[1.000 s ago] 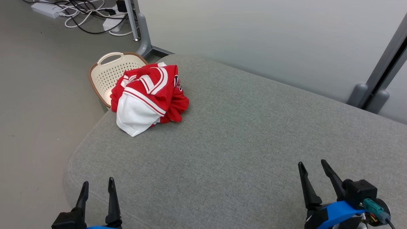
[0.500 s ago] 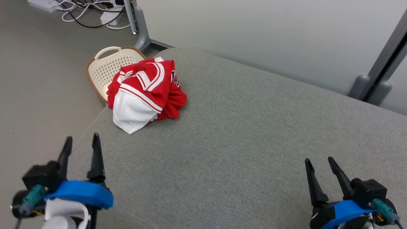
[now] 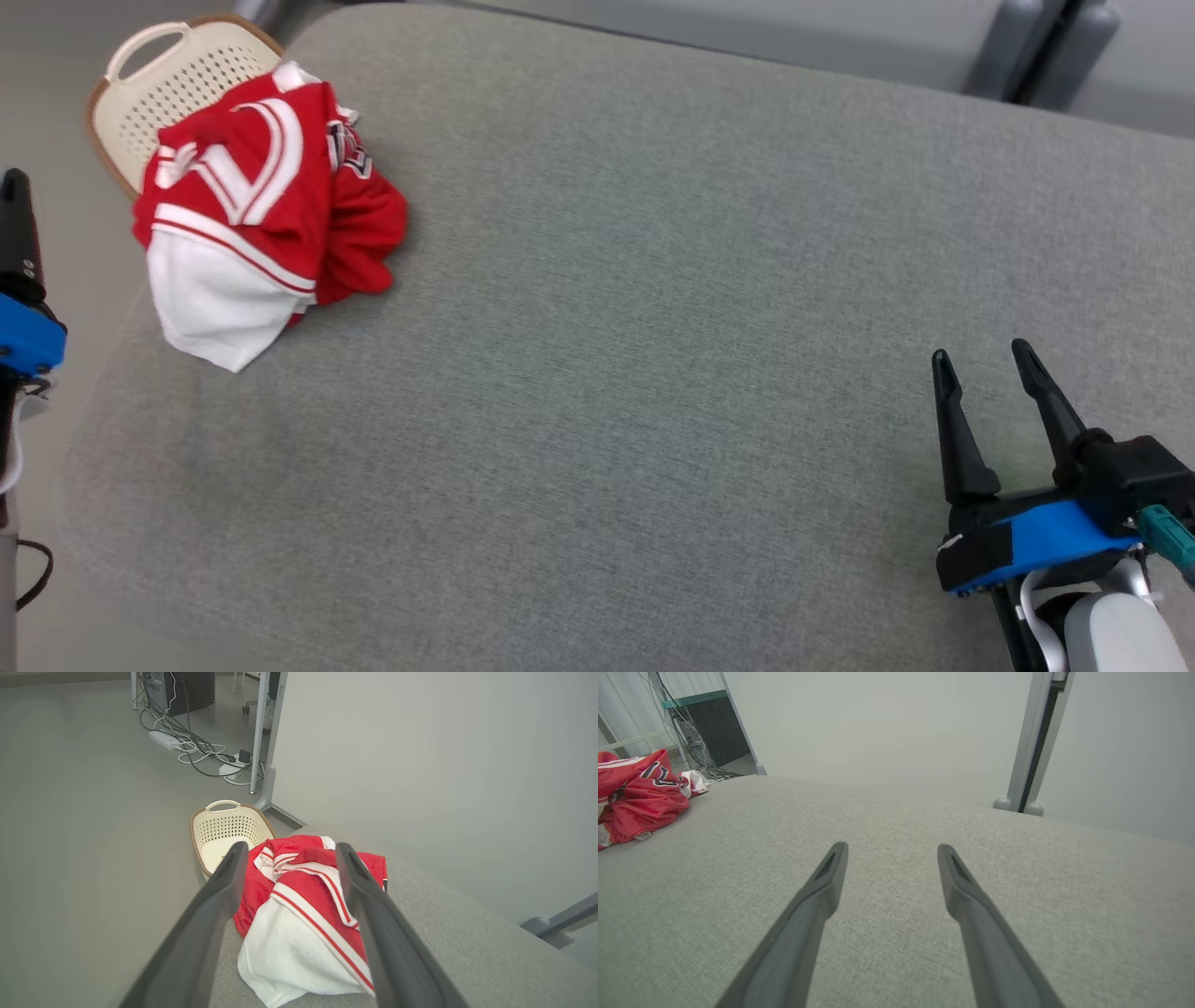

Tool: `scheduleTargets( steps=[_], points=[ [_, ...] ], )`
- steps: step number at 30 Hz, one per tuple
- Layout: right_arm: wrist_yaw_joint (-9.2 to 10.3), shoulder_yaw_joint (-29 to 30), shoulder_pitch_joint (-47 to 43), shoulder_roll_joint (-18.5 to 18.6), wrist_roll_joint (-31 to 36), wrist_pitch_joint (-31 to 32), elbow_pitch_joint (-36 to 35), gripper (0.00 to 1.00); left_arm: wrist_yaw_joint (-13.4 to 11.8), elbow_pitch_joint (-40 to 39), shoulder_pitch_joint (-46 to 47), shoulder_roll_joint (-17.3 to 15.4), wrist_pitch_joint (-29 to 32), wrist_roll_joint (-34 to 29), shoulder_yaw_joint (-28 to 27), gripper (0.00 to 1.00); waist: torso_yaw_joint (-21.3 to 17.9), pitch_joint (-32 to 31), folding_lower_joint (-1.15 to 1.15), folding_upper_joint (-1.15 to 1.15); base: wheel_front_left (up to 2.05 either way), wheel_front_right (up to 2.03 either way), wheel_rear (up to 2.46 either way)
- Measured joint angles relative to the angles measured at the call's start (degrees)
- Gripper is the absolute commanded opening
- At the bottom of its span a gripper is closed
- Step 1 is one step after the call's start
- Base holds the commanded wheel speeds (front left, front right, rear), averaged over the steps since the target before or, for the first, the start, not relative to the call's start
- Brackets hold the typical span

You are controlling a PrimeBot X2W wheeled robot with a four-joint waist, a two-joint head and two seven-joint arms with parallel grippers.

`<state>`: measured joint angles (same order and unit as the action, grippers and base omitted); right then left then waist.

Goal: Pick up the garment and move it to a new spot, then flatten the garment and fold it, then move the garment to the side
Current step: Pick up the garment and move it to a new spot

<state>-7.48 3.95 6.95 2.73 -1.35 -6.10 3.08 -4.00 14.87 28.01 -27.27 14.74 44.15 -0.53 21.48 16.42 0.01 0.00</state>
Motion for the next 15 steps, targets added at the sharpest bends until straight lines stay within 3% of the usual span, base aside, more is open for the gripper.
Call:
scheduleTargets(
  steps=[7, 15],
  points=[
    [0.0, 0.75, 1.52, 0.02, 0.81, 0.99, -2.75, 1.0, 0.27, 6.99, 4.25, -0.74, 4.46, 6.73, -4.11, 1.0, -5.18, 5.81, 0.0, 0.0, 0.0, 0.0, 0.0],
    [0.0, 0.65, 2.31, 0.02, 0.69, 1.32, -4.61, 1.0, -0.14, 11.9, 6.93, -3.04, 8.47, 8.96, -5.55, 1.0, -10.43, 11.12, 0.0, 0.0, 0.0, 0.0, 0.0]
  ],
)
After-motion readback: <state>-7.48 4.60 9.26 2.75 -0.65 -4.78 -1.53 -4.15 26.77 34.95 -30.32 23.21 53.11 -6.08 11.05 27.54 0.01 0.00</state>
